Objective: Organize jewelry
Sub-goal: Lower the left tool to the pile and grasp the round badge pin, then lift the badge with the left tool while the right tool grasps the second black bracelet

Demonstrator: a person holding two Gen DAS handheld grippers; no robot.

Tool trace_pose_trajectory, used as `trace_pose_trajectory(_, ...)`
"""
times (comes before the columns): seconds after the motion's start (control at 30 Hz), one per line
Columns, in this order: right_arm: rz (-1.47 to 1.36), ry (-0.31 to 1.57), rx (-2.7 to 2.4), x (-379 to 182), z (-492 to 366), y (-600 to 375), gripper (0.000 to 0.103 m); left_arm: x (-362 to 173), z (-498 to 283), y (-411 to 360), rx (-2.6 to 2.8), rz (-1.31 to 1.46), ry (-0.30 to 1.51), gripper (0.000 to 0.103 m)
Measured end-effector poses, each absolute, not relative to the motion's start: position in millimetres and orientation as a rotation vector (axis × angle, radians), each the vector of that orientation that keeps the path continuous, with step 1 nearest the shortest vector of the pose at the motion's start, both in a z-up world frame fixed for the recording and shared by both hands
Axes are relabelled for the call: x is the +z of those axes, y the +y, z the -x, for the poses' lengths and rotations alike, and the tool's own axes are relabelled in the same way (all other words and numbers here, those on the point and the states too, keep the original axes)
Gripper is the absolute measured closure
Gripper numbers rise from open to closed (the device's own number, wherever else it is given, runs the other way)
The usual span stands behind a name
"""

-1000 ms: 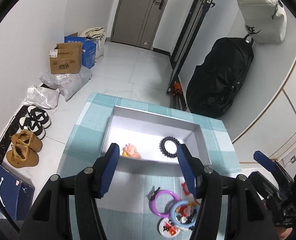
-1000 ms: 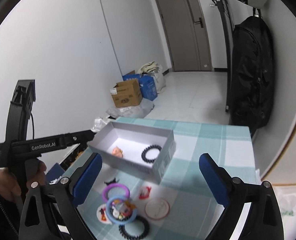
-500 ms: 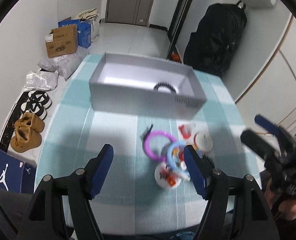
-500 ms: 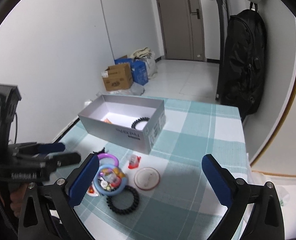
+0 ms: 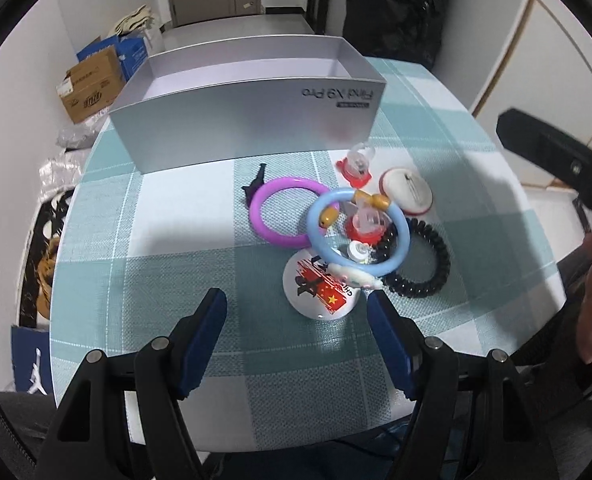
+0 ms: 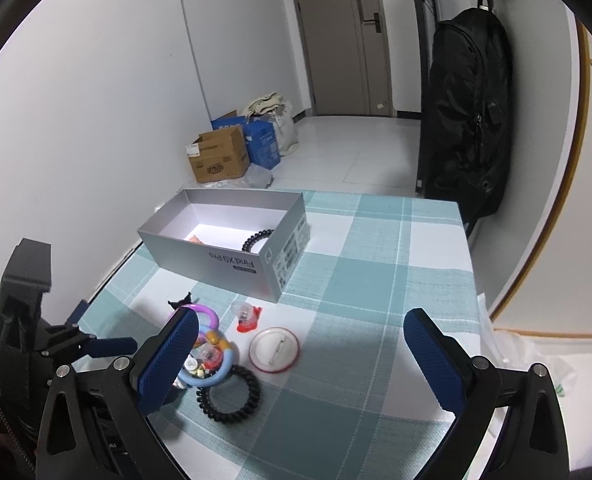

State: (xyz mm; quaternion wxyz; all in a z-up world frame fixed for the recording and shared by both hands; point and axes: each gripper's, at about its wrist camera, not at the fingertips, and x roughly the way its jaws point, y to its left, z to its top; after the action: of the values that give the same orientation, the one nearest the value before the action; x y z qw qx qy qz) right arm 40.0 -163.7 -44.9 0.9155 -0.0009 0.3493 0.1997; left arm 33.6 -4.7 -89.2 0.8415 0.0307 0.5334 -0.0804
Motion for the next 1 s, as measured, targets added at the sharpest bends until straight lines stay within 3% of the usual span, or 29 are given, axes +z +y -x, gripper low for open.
trace_pose_trajectory(0.43, -0.117, 0.762, 0.359, -49, -47, -186, 0.0, -95, -37, -9, -0.198, -0.102, 1.113, 0.035)
trace_pose_trajectory(0.5, -0.128, 0.759, 0.369, -48, -46, -187, 0.0, -94, -39, -9, -0.211, -0.104, 1.107, 0.043)
trace_pose_trajectory(0.57, -0.132, 0.756, 0.389, -47, -44, -185, 0.0, -92, -38, -12, -0.233, -0.11, 1.098, 0.066)
trace_pose_trajectory(1.0, -0.084, 0.791, 0.47, -52, -41, -163, 0.0, -87, -31, -6, -0.291, -0.021, 1.163, 0.066)
